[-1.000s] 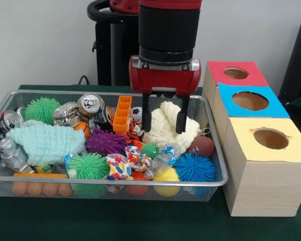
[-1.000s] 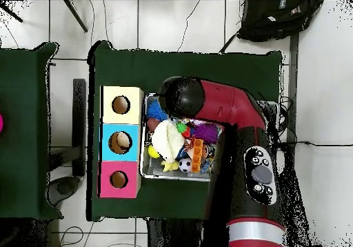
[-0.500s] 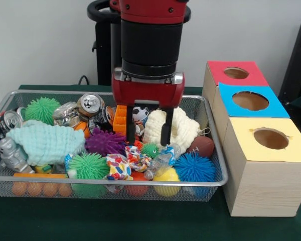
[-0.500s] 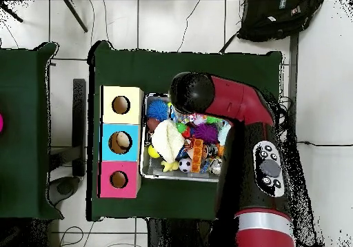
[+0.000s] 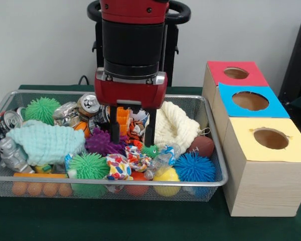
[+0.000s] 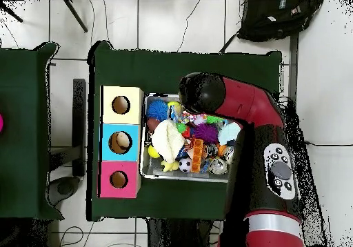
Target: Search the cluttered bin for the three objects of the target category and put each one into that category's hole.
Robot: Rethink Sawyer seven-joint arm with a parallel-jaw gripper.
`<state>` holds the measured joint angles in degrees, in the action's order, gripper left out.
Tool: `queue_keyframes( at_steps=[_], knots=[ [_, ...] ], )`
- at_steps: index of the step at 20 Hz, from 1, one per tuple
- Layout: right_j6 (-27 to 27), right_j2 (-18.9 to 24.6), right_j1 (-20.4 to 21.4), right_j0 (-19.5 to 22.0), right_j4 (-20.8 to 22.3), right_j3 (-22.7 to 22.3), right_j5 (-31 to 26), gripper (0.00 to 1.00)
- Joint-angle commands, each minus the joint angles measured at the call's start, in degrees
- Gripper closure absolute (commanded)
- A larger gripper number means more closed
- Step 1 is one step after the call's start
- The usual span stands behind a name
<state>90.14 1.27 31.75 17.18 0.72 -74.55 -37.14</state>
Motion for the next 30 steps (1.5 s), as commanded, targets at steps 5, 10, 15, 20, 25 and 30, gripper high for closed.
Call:
queue_keyframes(
  at_steps=[5,10,15,20,25,30],
  knots=[
    [8.97,2.77,-2.77,-0.57,0.82,-6.21,9.24,0.00],
    [11.41,1.74,-3.18,-1.92,0.20,-8.17,12.17,0.00],
    [10.74,0.47,-2.07,-2.42,0.21,-9.57,11.77,0.00],
    [7.65,0.76,-1.21,-1.02,0.71,-9.86,9.46,0.00],
    [5.61,0.41,-0.47,-0.33,1.21,-8.76,6.38,0.00],
    [5.19,-0.40,0.35,-0.15,1.46,-8.48,4.86,0.00]
  ],
)
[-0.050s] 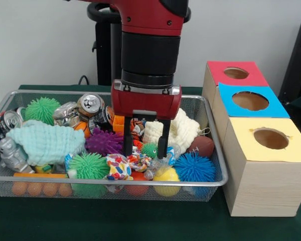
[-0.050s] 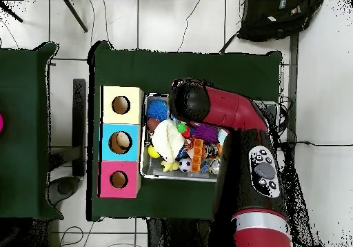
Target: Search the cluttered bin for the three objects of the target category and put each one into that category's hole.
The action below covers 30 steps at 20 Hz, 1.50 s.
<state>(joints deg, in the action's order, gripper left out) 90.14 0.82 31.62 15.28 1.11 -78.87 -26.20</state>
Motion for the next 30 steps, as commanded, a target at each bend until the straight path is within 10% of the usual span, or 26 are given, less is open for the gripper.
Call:
queue_keyframes(
  at_steps=[1,30],
  knots=[
    [5.11,-0.02,0.45,1.78,1.10,-4.01,-6.18,0.00],
    [9.25,-3.02,-4.57,0.11,3.28,-6.35,5.37,0.00]
  ],
)
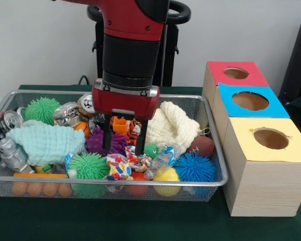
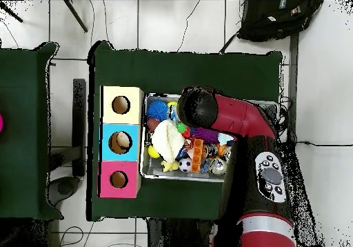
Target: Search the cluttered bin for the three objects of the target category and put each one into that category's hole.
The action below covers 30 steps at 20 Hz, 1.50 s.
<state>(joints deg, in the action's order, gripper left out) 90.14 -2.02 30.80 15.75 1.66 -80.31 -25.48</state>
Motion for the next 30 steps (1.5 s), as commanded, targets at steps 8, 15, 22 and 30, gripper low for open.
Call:
queue_keyframes(
  at_steps=[8,15,22,30],
  knots=[
    [9.80,-0.55,-5.38,-0.34,2.32,-5.34,8.98,0.00],
    [9.92,-1.09,-6.41,-0.58,1.58,-5.39,10.85,0.00],
    [10.68,-1.61,-6.72,-1.25,0.88,-5.73,12.53,0.00],
    [10.83,-1.86,-7.36,-2.24,0.17,-5.80,10.65,0.00]
  ],
)
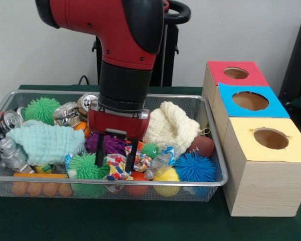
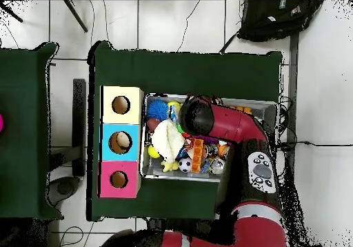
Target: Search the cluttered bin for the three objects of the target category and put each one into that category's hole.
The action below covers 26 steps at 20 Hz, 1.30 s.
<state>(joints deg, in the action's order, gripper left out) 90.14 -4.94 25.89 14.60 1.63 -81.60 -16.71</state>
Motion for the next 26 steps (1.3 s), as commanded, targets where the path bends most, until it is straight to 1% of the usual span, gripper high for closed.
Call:
queue_keyframes(
  at_steps=[1,8,12,13,17,22,26],
  knots=[
    [11.03,0.95,-2.41,-1.25,0.13,-4.68,2.04,0.00],
    [11.73,0.38,-1.72,-2.11,-0.11,-5.81,2.53,0.00],
    [10.96,0.50,-1.71,-1.93,0.48,-6.07,3.28,0.00],
    [11.07,0.44,-1.69,-1.93,0.42,-6.26,3.74,1.00],
    [11.54,-0.12,-1.73,-2.14,0.26,-6.29,4.26,1.00],
    [10.99,-3.08,-2.42,-4.34,0.46,-4.36,1.52,1.00],
    [10.66,-3.44,-2.43,-4.39,0.31,-4.51,1.54,1.00]
  ],
)
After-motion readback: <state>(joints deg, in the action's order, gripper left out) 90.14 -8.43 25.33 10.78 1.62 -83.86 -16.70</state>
